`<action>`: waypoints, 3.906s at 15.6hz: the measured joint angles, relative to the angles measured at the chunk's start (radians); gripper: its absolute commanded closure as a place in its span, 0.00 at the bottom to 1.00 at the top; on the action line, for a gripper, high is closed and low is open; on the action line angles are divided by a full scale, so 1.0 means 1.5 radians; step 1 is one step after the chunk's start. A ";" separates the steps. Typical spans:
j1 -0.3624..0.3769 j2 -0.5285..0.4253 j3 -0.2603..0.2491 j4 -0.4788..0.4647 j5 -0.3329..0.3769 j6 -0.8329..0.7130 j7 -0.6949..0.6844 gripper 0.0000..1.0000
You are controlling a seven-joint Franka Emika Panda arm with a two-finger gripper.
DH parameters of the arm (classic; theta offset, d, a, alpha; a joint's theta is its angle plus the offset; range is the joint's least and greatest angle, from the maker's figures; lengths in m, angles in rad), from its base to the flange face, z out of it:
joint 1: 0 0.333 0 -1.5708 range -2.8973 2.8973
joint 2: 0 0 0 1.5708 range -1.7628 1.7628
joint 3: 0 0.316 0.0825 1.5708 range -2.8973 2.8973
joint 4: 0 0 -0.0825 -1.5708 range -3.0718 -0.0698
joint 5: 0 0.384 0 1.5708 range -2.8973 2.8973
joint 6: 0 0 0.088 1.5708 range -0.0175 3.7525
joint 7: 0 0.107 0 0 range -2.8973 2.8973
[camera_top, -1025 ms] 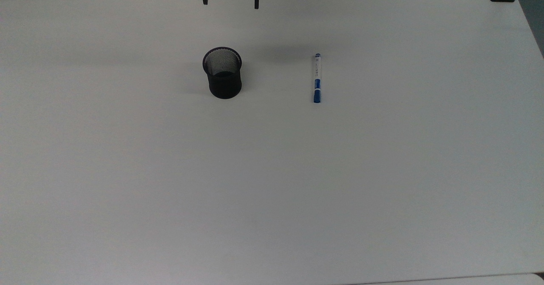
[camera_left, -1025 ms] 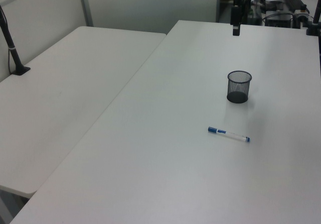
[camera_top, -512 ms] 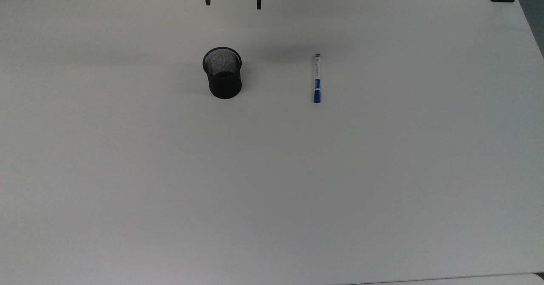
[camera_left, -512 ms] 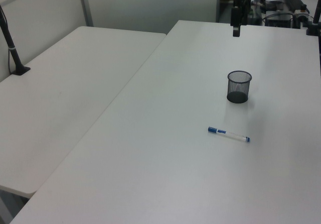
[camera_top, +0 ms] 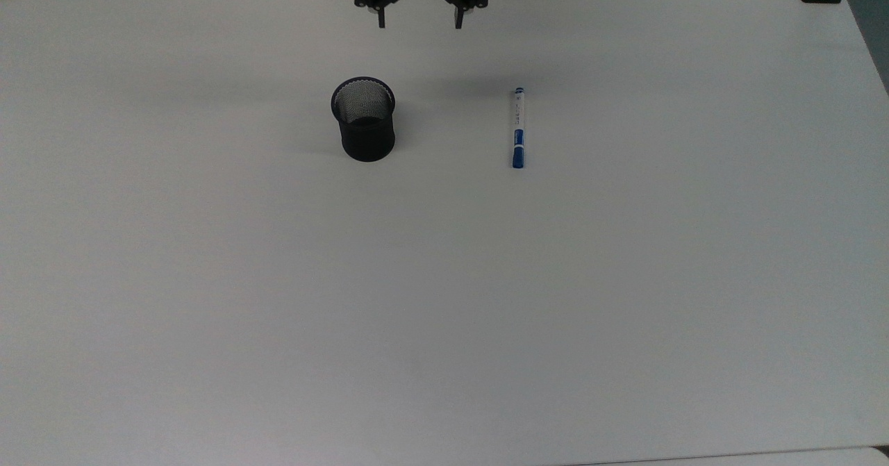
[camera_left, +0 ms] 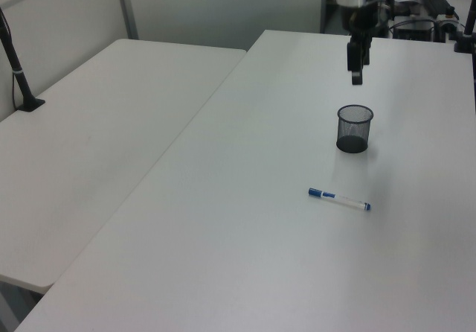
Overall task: Insert the marker
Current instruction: 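Move the open gripper over the blue-capped marker and lower it, then close the gripper on the marker and lift it, then carry the marker over the black mesh cup and lower it in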
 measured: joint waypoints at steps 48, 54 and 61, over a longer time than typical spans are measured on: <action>-0.016 0.068 0.005 -0.062 -0.032 0.370 0.173 0.99; -0.091 0.019 0.005 -0.122 -0.100 0.362 0.170 0.98; -0.122 0.025 0.005 -0.185 -0.132 0.420 0.170 0.95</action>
